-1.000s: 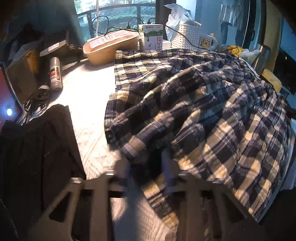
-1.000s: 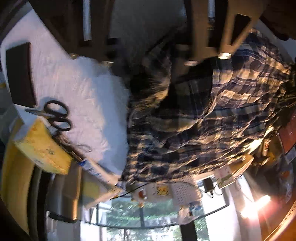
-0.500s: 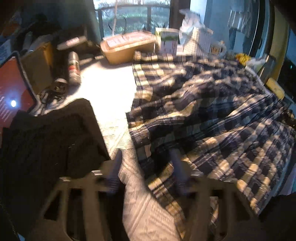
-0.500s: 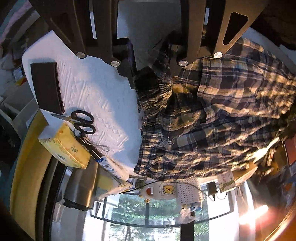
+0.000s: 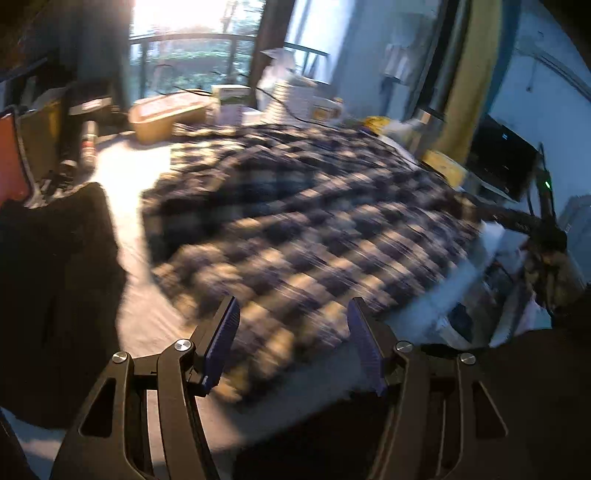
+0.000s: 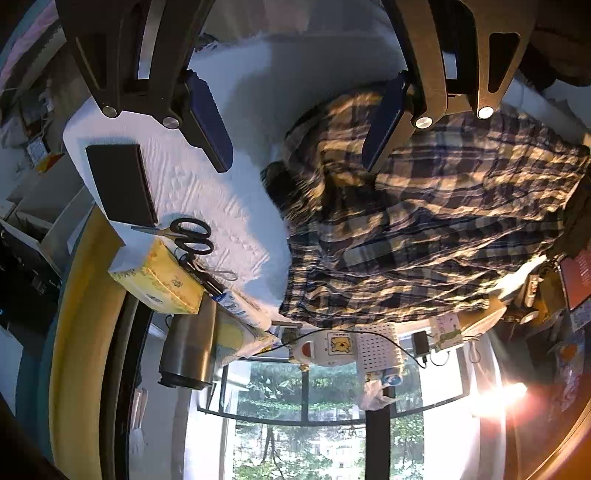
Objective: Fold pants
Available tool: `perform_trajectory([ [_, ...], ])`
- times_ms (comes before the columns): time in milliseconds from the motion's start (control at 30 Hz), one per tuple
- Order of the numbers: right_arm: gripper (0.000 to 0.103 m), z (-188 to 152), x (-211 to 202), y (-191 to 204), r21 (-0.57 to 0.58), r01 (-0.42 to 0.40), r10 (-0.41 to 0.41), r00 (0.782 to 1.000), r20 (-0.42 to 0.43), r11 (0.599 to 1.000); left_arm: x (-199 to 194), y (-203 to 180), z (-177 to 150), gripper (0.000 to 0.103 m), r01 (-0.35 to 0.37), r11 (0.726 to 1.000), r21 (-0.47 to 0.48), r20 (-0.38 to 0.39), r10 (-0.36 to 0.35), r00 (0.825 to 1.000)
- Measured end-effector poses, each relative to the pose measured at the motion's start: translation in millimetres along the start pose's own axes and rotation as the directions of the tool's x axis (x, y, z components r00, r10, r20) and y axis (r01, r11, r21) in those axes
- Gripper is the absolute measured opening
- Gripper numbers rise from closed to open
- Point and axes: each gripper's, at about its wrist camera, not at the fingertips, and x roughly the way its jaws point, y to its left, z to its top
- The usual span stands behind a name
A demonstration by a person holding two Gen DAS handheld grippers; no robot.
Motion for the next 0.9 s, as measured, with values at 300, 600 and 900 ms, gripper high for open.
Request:
perform_trajectory([
  [300, 0.074, -14, -12, -7, 0.022, 0.004, -0.004, 1.000, 0.009, 1.000, 29, -23, -22, 0.061, -0.066, 0.983, 0.172, -0.152, 0.093, 0.984],
  [600, 0.074, -22, 9, -5, 0.004, -0.014, 0.014, 0.999, -0.030, 1.000, 54, -10, 7, 0.074, -0.157, 0.974, 0.161, -0.128, 0.179, 0.976],
  [900, 0.075, -26, 5, -31, -0.036, 0.083, -0.083, 0.996, -0.022, 0.996, 47, 1, 8, 0.006, -0.135, 0.983, 0.123, -0.095, 0.148, 0.984],
])
